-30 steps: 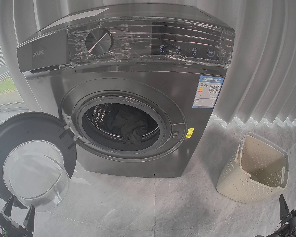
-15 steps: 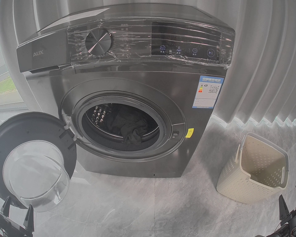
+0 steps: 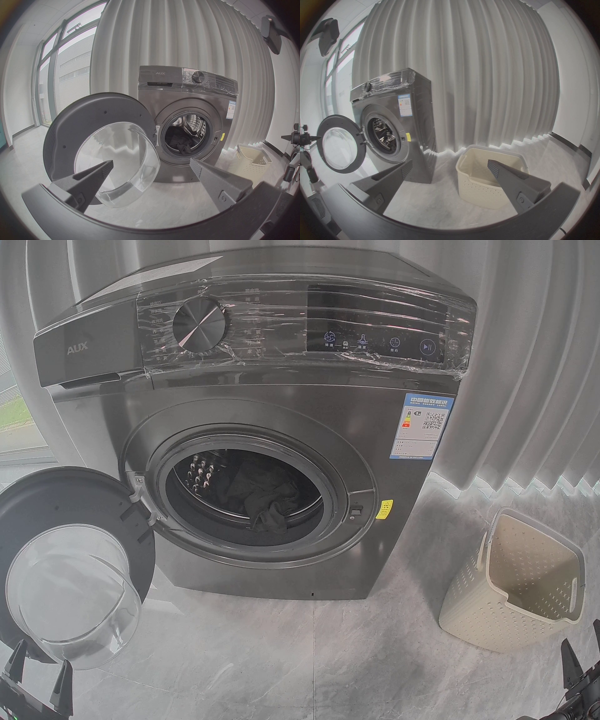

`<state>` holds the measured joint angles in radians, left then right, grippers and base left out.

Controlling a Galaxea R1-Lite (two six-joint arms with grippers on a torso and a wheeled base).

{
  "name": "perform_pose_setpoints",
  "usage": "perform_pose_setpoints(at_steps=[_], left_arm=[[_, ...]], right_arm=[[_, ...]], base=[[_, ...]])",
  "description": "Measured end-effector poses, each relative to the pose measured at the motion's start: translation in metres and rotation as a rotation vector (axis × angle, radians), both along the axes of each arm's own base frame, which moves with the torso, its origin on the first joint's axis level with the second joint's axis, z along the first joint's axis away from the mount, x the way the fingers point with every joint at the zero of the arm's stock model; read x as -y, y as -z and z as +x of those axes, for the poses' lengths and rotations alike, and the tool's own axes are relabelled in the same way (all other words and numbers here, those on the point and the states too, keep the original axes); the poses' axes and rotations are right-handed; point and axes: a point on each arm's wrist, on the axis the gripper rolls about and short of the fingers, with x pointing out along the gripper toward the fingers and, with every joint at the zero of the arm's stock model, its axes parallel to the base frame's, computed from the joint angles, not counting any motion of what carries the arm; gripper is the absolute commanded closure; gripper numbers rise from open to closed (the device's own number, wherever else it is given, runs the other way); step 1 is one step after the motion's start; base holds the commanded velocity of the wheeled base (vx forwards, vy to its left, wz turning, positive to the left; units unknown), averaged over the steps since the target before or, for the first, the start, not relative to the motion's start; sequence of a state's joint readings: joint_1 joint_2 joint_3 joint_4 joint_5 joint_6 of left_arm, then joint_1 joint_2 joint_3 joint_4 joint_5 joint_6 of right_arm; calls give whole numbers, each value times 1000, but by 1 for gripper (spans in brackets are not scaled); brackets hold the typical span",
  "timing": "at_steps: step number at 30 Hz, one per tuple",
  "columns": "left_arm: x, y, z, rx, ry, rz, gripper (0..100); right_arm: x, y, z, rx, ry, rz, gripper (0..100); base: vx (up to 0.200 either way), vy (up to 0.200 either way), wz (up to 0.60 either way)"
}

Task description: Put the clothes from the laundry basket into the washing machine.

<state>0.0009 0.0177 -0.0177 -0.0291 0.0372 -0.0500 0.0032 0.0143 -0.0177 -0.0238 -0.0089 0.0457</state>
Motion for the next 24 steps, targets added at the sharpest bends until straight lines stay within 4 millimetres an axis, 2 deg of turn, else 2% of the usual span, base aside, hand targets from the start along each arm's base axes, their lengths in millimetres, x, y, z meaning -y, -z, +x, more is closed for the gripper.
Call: perform_pose_setpoints(at_steps=[3, 9, 11, 24], left_arm=[[0, 0, 0, 1, -2, -1, 0], [0, 0, 0, 1, -4, -2, 0], [0, 0, 0, 2, -4, -2, 0], [0, 0, 0, 2, -3, -2, 0]], right_arm=[[1, 0, 0, 0, 46, 0, 0], [1, 0, 0, -1, 44, -7, 0], [1, 0, 0, -2, 43, -7, 0], [1, 0, 0, -2, 43, -8, 0]], base=[[0, 0, 0], [0, 0, 0], [-200, 0, 0], [0, 0, 0]])
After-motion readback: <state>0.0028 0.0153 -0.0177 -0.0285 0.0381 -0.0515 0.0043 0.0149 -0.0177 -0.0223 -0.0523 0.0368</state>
